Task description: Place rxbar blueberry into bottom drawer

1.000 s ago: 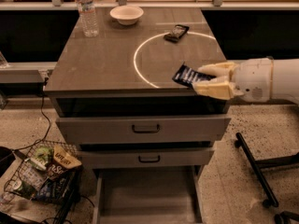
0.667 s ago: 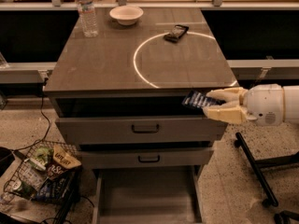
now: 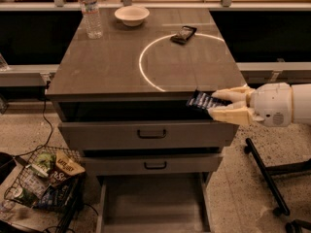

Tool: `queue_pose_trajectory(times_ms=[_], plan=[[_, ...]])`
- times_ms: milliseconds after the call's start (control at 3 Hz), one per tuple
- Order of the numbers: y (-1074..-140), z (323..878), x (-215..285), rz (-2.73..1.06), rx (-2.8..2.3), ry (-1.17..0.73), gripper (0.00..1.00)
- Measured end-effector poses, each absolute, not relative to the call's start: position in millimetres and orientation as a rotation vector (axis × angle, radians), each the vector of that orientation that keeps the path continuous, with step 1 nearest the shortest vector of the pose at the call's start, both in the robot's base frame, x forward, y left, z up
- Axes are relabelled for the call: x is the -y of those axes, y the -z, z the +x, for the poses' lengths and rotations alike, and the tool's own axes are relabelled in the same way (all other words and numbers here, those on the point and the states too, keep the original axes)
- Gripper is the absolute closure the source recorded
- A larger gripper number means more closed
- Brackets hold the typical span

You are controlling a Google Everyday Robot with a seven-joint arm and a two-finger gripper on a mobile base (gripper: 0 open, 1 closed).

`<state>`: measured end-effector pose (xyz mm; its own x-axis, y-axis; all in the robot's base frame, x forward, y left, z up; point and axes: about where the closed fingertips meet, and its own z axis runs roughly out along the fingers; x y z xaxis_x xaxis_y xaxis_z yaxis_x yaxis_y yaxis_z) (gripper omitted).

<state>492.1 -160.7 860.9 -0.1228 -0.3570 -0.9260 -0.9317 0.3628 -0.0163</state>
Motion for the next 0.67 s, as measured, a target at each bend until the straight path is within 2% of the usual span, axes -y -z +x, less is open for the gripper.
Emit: queue_pose_trajectory(times_ms=[333,667], plan=[[-844.9,496.8,174.1,-1.156,-1.721,-0.722,1.0],[-796.1,485.6,214.0,-1.118,-1.818,-0.671,1.0]])
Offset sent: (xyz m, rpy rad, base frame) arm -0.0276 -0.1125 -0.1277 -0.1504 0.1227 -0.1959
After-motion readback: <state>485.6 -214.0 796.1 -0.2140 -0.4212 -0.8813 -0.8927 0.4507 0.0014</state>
